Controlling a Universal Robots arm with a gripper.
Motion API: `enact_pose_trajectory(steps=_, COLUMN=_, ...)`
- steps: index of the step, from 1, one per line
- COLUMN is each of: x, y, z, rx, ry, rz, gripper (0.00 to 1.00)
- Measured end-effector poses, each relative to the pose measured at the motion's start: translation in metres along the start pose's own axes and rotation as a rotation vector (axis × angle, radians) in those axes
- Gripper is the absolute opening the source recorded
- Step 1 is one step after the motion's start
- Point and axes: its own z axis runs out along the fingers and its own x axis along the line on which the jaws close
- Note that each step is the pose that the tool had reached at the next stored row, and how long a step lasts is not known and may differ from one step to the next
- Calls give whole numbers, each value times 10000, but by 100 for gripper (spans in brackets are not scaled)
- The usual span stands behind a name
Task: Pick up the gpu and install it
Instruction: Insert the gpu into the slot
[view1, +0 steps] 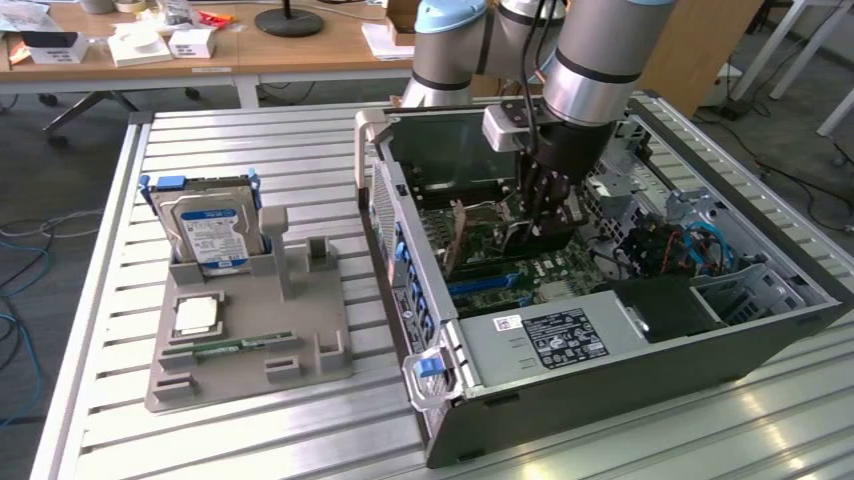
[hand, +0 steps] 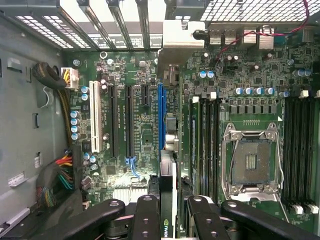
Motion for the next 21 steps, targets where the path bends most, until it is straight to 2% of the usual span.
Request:
enact_pose_trajectory(steps=7, x=45, y=-1, z=5, rx=0, ry=0, rz=2, gripper=26)
enact_pose_trajectory(steps=13, x=47, y=5, z=56, rx=0, ry=0, rz=0, gripper=26)
enact_pose_trajectory(steps=21, x=49, y=76, z=69, rx=1, ry=-2, rz=0, gripper=26)
